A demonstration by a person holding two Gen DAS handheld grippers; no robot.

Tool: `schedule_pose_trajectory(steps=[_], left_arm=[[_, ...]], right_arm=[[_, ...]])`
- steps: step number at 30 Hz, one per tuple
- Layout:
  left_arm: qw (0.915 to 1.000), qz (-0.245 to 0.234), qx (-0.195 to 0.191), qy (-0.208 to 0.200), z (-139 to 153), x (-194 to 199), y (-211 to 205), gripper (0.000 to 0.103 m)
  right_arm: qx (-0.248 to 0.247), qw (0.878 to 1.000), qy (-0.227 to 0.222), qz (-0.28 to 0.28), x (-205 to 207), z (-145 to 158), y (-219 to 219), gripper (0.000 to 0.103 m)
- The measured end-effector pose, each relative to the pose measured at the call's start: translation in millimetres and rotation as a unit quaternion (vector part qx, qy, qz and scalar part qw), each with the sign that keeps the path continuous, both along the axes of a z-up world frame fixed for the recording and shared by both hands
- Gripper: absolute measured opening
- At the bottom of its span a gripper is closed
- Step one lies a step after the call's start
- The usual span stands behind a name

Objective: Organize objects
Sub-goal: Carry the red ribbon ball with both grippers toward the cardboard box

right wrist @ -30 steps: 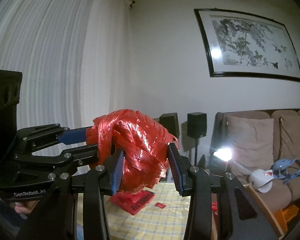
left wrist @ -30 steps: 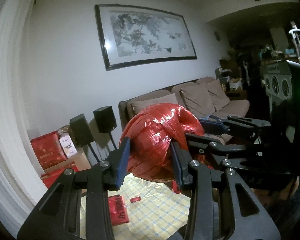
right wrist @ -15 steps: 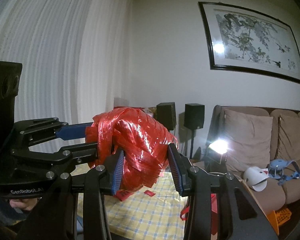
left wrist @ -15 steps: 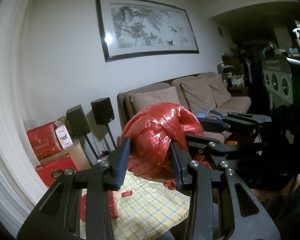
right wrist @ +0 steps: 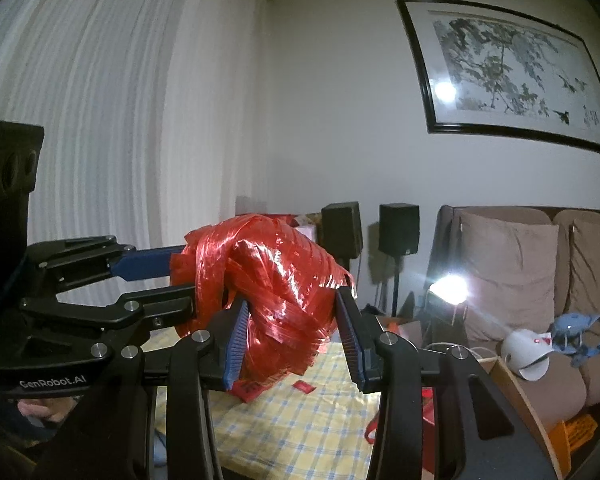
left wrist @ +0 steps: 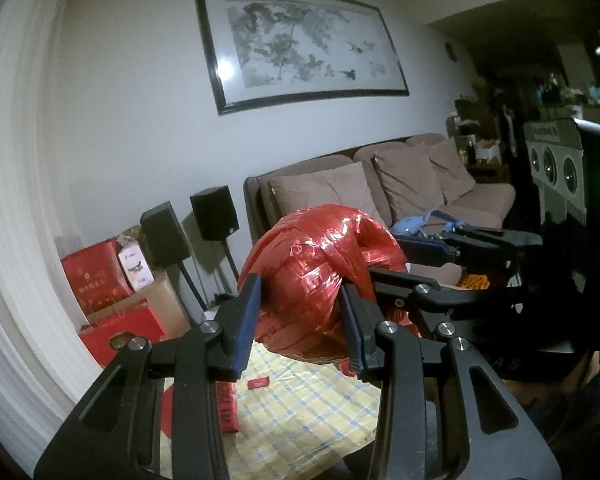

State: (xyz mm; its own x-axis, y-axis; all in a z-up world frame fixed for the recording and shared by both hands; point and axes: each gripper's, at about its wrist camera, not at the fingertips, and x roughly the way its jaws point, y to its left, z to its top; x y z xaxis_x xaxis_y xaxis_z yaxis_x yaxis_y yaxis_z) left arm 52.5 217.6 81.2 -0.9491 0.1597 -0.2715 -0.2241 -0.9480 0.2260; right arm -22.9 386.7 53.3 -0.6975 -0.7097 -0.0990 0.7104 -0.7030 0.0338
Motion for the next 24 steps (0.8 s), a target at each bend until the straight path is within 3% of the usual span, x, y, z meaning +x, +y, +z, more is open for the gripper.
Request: schedule_pose_trajectory(steps=[24], left_arm=[[0.9997,-0.005,-0.010,-0.022,-5.7,-17.2,9.6,0.036]], right_arm=[[0.025,1.000,-0.004,-0.011,-15.1,-4.2,3.8,0.042]])
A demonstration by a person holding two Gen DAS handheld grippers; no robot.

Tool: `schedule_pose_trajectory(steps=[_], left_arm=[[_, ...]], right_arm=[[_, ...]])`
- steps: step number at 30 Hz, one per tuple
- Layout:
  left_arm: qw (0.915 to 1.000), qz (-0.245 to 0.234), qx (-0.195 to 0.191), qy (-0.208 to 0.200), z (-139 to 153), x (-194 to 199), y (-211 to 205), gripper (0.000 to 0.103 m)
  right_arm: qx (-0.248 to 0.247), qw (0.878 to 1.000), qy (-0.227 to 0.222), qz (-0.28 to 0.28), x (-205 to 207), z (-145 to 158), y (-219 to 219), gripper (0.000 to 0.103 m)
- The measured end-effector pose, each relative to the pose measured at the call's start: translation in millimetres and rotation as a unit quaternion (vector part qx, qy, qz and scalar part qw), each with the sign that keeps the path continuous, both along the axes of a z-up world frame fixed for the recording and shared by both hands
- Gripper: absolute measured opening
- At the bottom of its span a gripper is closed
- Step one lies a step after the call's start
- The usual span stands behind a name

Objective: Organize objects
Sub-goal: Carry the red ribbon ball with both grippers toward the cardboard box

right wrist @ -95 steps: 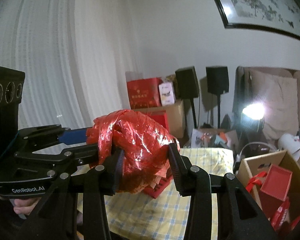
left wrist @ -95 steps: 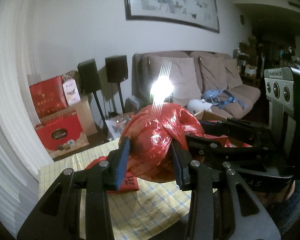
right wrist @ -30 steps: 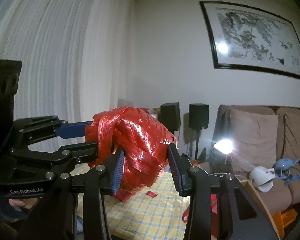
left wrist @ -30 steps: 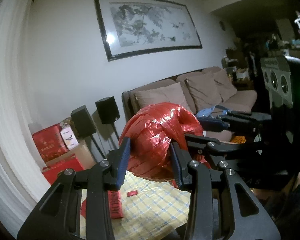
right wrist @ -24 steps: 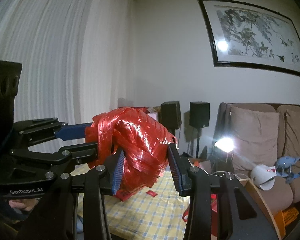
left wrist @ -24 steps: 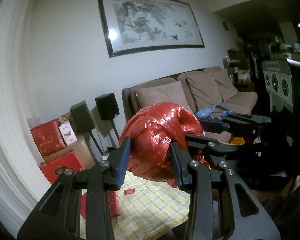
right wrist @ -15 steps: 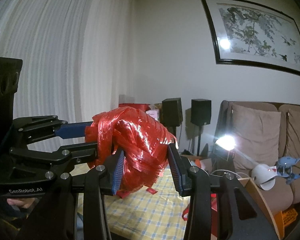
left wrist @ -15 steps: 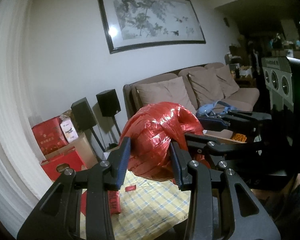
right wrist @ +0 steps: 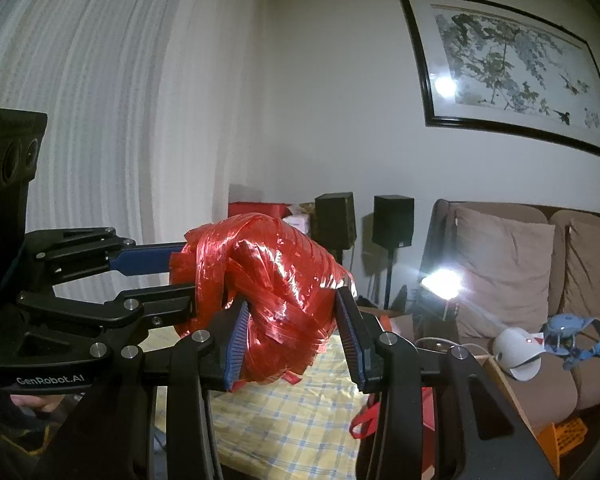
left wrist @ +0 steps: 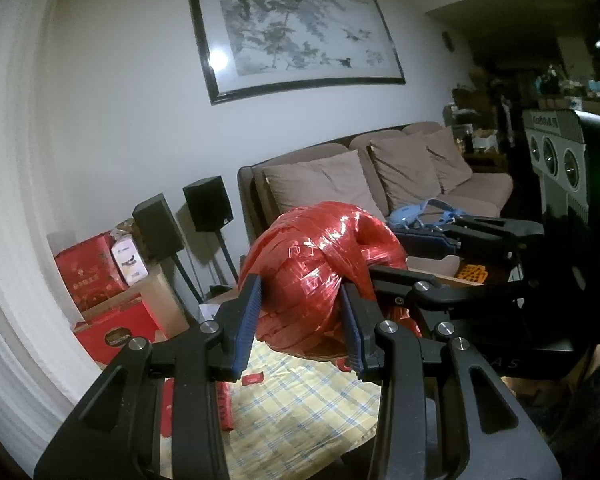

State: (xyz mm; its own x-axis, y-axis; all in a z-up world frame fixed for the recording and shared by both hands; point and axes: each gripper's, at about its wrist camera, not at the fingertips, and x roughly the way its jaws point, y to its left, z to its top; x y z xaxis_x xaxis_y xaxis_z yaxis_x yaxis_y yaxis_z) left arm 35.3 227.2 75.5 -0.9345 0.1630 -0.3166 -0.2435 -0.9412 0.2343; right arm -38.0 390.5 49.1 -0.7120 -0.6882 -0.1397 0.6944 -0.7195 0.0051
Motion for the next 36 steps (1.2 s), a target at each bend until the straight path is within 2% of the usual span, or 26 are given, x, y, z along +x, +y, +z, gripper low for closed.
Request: schedule_pose_trajectory(steps=[9,36], left_arm=[[0.9998,-0.010,0.004,-0.014,1.4,-12.3,4.6,0.036],[0.9990,-0.039,-0.011,-0.017,0.7,-31.7,33.0,0.036]], right_arm=[[0.000,1.000,-0.009,-0.013,-5.7,-0.3,6.6,0.042],[0.002,0.999,-0.018,-0.044,-22.7,0.5,29.5,0.042]])
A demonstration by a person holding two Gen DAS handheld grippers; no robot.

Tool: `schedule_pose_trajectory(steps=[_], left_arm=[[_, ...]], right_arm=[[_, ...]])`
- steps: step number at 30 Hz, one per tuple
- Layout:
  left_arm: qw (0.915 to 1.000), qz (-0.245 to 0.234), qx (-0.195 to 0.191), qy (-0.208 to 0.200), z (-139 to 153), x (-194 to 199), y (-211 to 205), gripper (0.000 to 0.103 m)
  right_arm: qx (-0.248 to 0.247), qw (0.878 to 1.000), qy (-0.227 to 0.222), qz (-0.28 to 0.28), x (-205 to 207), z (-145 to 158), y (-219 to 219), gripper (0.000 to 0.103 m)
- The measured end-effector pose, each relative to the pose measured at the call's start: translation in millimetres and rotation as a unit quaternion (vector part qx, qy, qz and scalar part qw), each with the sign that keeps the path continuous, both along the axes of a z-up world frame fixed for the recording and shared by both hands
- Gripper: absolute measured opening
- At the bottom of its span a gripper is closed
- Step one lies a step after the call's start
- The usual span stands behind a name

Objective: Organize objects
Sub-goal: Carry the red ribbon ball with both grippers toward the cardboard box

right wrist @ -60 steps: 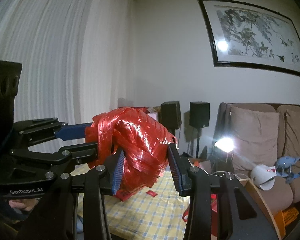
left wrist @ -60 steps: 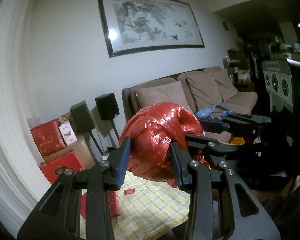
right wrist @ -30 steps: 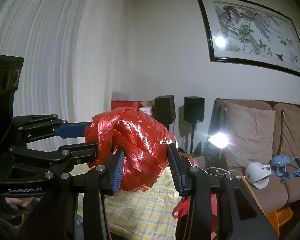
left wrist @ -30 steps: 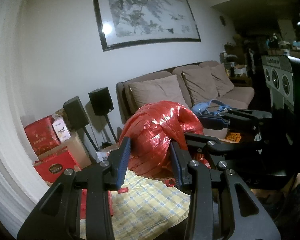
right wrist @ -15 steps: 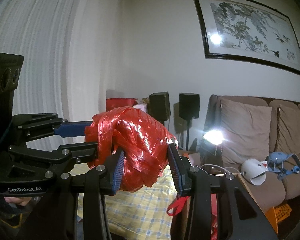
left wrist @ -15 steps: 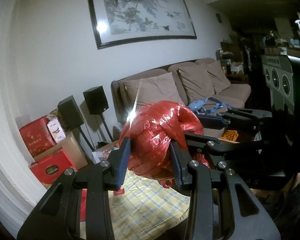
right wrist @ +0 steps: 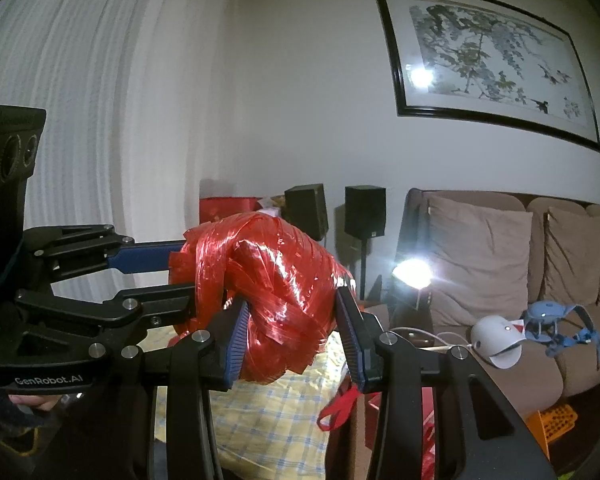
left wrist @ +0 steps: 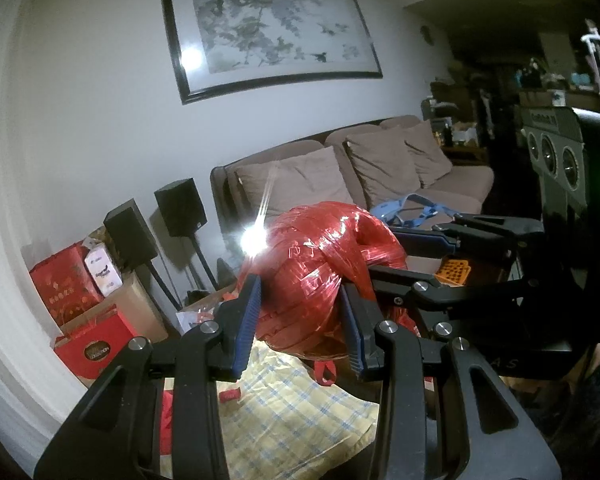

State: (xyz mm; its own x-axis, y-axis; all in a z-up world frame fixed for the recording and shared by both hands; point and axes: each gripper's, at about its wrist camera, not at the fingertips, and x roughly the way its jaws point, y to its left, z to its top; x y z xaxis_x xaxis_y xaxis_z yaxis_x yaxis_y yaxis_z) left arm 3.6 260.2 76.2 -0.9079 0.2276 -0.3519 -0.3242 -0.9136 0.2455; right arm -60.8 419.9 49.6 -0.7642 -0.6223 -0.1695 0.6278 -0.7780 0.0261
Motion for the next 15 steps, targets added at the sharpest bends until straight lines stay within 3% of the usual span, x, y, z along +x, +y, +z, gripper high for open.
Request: schedule_pose_trajectory(steps=[15], left_arm=[[0.9999,-0.010,-0.006,0.001,1.4,-6.7,9.7,0.036]], right_arm=[[0.000,1.000,-0.004,-0.010,-4.0,0.3,8.1,0.042]])
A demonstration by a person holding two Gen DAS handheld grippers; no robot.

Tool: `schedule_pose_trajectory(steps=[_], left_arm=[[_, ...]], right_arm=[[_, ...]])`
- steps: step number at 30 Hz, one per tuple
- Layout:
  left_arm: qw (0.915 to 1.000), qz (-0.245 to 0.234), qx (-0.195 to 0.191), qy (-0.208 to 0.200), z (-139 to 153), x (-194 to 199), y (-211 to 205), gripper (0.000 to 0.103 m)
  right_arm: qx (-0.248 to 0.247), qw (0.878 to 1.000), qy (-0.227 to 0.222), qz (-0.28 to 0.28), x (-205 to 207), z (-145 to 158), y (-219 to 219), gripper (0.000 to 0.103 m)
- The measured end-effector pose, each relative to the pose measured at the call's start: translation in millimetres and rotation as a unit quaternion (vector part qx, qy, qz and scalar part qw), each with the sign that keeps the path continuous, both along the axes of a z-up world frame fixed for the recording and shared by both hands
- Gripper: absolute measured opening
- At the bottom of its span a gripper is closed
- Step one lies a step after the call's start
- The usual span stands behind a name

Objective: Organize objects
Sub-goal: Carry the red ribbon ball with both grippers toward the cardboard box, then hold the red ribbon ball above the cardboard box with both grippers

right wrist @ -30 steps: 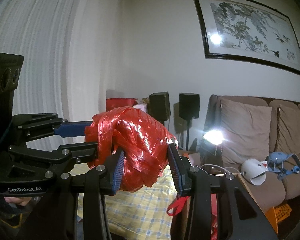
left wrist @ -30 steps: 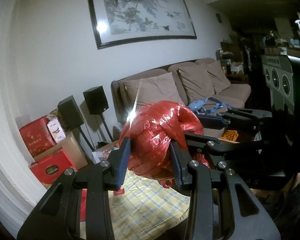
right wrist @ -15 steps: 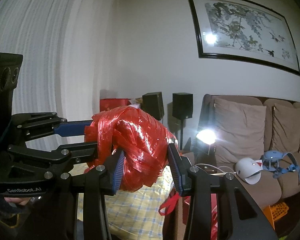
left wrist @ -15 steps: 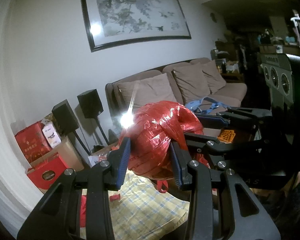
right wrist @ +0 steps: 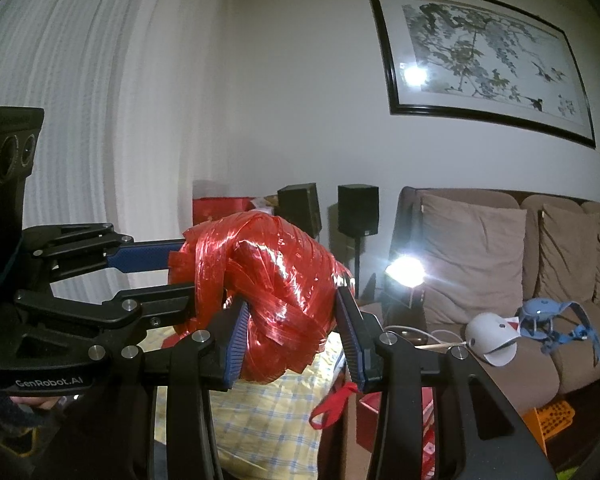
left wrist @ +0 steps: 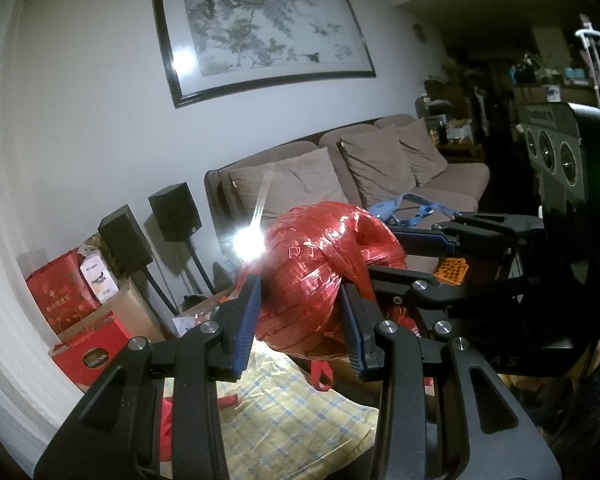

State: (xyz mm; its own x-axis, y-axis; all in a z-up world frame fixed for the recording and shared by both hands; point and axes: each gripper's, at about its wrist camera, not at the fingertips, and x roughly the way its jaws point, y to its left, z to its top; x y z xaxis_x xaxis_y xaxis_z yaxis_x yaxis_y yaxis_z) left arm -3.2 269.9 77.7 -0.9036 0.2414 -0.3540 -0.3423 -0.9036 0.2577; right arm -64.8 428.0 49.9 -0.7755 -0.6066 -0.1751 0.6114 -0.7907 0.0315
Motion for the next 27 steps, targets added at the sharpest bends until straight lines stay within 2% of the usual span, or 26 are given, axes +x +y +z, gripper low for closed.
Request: schedule_pose_trajectory(steps=[27], left_arm=[[0.9997,-0.024,-0.003,-0.004,0.9,-15.1,21.3,0.036]], right_arm=[[0.006,1.000,-0.008,-0.024,-8.4,2.9,23.3,0.042]])
